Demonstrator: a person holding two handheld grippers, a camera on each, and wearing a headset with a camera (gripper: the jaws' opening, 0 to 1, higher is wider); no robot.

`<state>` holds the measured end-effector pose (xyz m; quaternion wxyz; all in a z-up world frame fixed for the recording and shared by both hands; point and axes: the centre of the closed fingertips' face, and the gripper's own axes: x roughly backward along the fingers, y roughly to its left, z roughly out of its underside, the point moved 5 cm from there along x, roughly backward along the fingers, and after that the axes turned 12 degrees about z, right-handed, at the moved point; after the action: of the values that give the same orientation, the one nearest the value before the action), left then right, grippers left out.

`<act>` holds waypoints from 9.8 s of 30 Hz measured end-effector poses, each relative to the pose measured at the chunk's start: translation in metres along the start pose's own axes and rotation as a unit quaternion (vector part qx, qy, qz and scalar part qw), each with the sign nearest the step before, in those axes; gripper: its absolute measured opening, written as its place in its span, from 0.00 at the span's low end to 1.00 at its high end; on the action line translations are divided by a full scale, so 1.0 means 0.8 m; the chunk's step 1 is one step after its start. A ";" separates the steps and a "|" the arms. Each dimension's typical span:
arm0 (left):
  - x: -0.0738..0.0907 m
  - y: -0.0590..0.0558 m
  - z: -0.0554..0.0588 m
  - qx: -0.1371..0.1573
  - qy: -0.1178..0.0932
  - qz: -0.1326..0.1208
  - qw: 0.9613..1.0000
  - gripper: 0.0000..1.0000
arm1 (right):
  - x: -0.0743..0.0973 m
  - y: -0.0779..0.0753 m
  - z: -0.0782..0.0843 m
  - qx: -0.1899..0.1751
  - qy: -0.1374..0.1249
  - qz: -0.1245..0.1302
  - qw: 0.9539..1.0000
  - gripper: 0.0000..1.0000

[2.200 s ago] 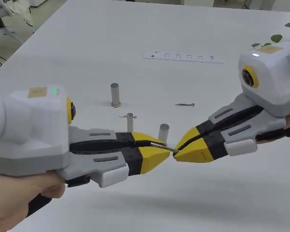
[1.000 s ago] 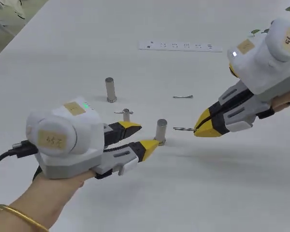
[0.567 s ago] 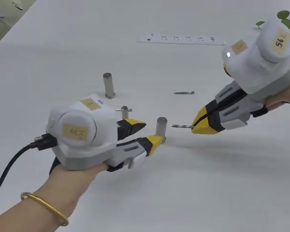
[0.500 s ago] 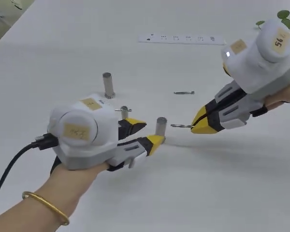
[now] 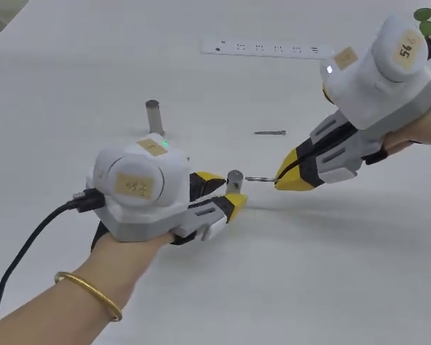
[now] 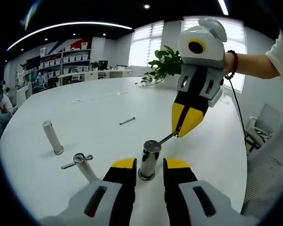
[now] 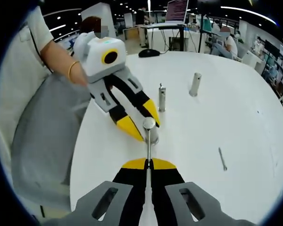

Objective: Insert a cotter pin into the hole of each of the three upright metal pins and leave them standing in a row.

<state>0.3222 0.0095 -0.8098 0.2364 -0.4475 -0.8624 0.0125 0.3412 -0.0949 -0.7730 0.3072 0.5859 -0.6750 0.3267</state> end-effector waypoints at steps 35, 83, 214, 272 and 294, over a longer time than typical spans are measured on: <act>-0.008 0.002 0.004 -0.017 0.009 0.021 1.000 0.12 | -0.012 -0.009 -0.001 0.019 -0.025 -0.017 0.999 0.03; -0.011 0.005 0.004 -0.016 -0.003 0.020 1.000 0.12 | -0.026 -0.002 -0.019 0.015 -0.026 0.013 0.999 0.12; 0.113 -0.027 -0.020 -0.010 -0.045 -0.044 0.998 0.67 | -0.052 -0.024 -0.036 -0.045 -0.095 0.061 0.993 0.17; 0.136 -0.005 -0.015 0.006 -0.069 -0.085 0.994 0.94 | -0.149 -0.118 -0.158 -0.100 -0.201 0.141 0.964 0.31; 0.135 -0.004 -0.018 0.007 -0.075 -0.086 0.993 0.94 | -0.167 -0.117 -0.159 -0.143 -0.194 0.127 0.962 0.15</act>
<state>0.2732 0.0891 -0.7530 0.1746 -0.3682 -0.9127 0.0313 0.4549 0.0761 -0.7957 0.2067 0.4979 -0.8300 0.1430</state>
